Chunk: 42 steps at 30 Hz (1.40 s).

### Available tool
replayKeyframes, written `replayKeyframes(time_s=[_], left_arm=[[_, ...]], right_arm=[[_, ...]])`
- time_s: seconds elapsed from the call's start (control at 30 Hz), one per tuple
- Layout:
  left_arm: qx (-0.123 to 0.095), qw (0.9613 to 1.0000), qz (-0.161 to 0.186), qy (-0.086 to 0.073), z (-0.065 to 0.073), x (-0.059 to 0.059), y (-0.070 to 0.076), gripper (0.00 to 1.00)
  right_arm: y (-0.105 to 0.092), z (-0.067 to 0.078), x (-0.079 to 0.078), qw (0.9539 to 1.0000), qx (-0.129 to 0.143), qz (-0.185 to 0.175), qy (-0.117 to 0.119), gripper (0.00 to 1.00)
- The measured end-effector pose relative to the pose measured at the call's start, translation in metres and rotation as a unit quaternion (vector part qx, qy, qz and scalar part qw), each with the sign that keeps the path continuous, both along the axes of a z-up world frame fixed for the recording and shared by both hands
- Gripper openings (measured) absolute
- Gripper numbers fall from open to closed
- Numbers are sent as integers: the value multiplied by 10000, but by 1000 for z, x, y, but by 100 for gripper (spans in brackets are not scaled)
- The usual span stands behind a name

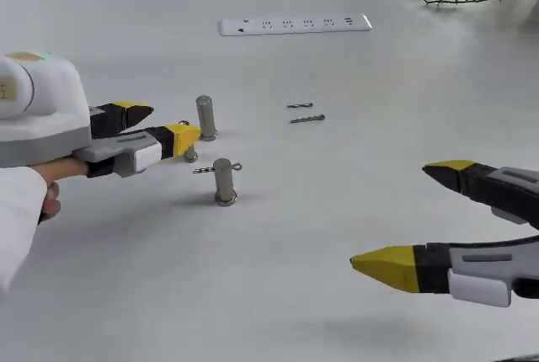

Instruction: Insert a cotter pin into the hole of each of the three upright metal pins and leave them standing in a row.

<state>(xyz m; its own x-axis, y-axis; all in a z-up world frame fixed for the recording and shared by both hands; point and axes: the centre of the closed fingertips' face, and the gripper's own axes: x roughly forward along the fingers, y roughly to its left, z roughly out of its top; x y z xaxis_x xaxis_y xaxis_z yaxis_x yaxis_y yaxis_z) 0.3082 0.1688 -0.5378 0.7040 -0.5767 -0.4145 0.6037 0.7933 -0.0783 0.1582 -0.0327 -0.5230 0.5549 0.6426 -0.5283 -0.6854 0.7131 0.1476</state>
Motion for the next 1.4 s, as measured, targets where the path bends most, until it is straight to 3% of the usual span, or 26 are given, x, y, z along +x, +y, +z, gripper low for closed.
replayKeyframes(time_s=[0.07, 0.2, 0.43, 0.53, 0.7, 0.77, 0.9, 1.07, 1.13, 1.4], left_arm=[[39, 10000, 1, -20, -2, 2, -2, 29], [-4, 9999, -83, 66, -8, 3, -7, 26], [141, 9995, -239, 177, -21, 3, -12, 12], [252, 9992, -293, 139, -23, 2, -13, 7], [315, 9989, -347, 33, -21, 3, -13, 6], [416, 9983, -402, -81, -19, 3, -13, 6], [540, 9975, -452, -89, -19, 1, -11, 6], [484, 9972, -567, -99, -5, -6, -11, 5], [591, 9953, -726, -260, 6, -10, -14, 5], [542, 9878, -1273, -710, 60, -28, -37, 5]], right_arm=[[-1, 0, 0, 10000, 9, -40, 7, 93], [-4, 0, -1, 9999, -1, -112, 23, 92], [-7, 2, -1, 9998, 19, -202, 14, 91], [-7, 2, 0, 9997, 26, -234, 8, 91], [-8, 2, -1, 9996, 28, -268, 25, 90], [-8, 2, -2, 9996, 34, -274, 34, 90], [-7, 2, -2, 9996, 40, -277, 41, 90], [-6, 4, -1, 9996, 59, -287, 8, 90], [-7, 5, -1, 9996, 64, -292, -4, 90], [-8, 7, 0, 9994, 100, -325, -62, 89]])
